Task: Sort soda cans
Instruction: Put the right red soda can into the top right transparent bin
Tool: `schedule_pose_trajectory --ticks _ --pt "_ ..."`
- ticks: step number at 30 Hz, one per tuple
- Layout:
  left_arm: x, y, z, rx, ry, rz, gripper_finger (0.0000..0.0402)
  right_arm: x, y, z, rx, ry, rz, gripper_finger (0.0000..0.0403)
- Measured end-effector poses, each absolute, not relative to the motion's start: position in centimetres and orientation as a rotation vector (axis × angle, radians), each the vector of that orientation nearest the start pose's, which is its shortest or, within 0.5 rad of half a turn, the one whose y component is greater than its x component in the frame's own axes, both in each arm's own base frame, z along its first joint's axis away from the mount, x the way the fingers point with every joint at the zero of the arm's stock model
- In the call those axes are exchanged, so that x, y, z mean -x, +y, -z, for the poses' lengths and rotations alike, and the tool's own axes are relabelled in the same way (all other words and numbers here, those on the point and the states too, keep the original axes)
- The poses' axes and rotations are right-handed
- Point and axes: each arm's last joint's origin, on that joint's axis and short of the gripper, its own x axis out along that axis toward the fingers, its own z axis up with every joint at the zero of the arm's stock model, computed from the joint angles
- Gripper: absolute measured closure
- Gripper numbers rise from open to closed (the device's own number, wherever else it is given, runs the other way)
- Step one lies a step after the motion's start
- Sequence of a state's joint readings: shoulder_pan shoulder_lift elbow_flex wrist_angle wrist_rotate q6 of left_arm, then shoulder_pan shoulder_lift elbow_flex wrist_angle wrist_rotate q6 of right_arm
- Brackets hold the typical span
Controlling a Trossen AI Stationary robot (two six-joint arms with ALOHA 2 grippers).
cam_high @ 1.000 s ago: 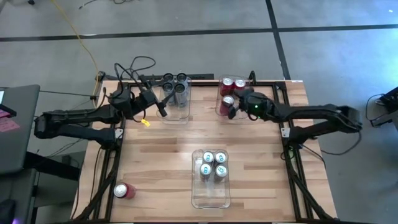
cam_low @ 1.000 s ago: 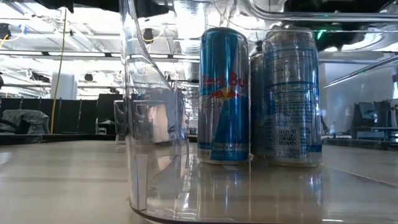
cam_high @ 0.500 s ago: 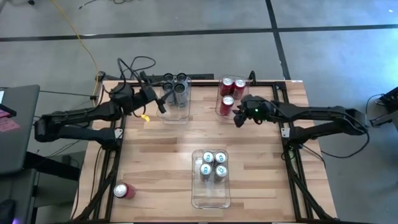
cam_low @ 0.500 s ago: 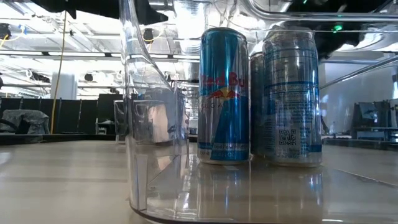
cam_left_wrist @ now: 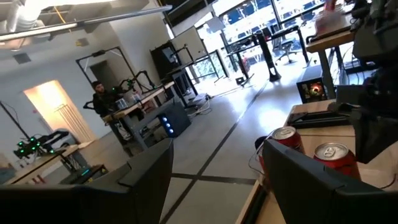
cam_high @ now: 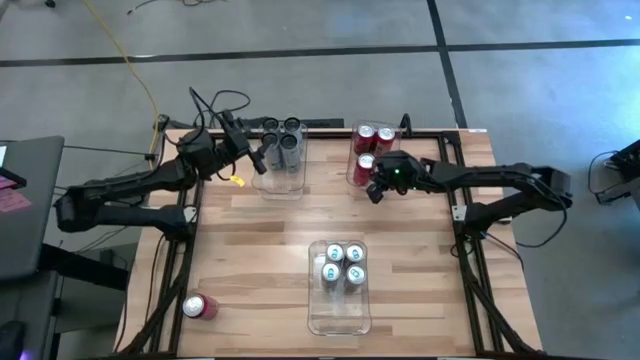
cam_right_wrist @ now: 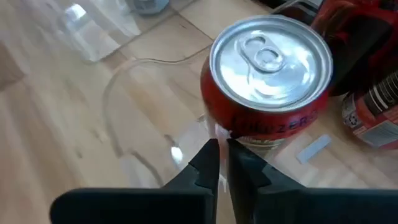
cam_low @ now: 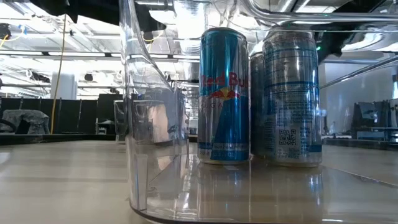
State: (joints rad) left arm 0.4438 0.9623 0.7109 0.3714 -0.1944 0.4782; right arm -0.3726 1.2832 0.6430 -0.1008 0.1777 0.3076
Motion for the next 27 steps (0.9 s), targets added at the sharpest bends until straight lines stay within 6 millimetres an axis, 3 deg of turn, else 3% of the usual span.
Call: schedule_pose_trajectory --ticks 7,18,27 --pt "-19.2 10.3 -32.7 -0.472 0.049 -0.665 0.0160 -23.7 -11.0 -18.1 -0.328 0.664 0.654 0.0368" --pt "-19.2 10.3 -32.7 -0.475 0.049 -0.668 0.0160 -23.0 -12.9 -18.5 -0.323 0.610 0.710 0.0372" --pt "-18.6 11.4 -32.7 -0.447 0.052 -0.723 0.0160 -23.9 -11.4 -18.7 -0.307 0.592 0.643 0.0366"
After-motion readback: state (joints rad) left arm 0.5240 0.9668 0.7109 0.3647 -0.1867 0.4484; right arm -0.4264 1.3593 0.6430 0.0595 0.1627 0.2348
